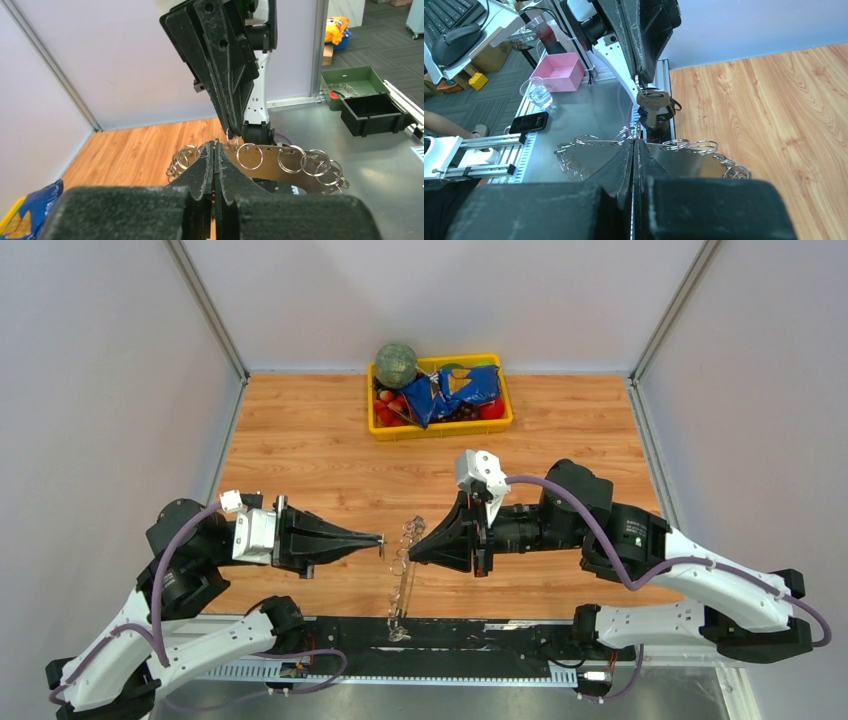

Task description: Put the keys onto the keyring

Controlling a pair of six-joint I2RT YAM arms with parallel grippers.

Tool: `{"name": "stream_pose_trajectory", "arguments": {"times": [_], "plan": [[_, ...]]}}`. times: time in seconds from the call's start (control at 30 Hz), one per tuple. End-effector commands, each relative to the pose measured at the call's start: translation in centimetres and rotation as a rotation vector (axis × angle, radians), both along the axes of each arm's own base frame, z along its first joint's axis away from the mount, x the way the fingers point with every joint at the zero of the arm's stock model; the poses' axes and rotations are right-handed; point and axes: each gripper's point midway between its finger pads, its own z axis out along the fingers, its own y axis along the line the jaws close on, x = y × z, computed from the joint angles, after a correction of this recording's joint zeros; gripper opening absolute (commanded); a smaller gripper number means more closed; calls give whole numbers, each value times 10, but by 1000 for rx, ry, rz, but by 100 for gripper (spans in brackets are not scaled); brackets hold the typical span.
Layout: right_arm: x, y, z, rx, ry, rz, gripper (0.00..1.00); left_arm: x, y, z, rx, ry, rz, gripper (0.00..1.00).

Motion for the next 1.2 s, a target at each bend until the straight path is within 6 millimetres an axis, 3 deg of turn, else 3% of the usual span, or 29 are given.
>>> {"name": "stream_pose_trajectory", "arguments": {"times": [0.0, 0.43, 1.17], "plan": [[-5, -1, 33, 107, -29, 28, 0, -7, -2, 9, -34, -41, -46, 0], [-11, 4, 44, 140, -28, 73, 0, -10, -5, 5, -40, -53, -71, 0], [-3, 3, 62, 201, -32, 19, 0, -21, -1, 5, -55, -83, -118, 0]]}}
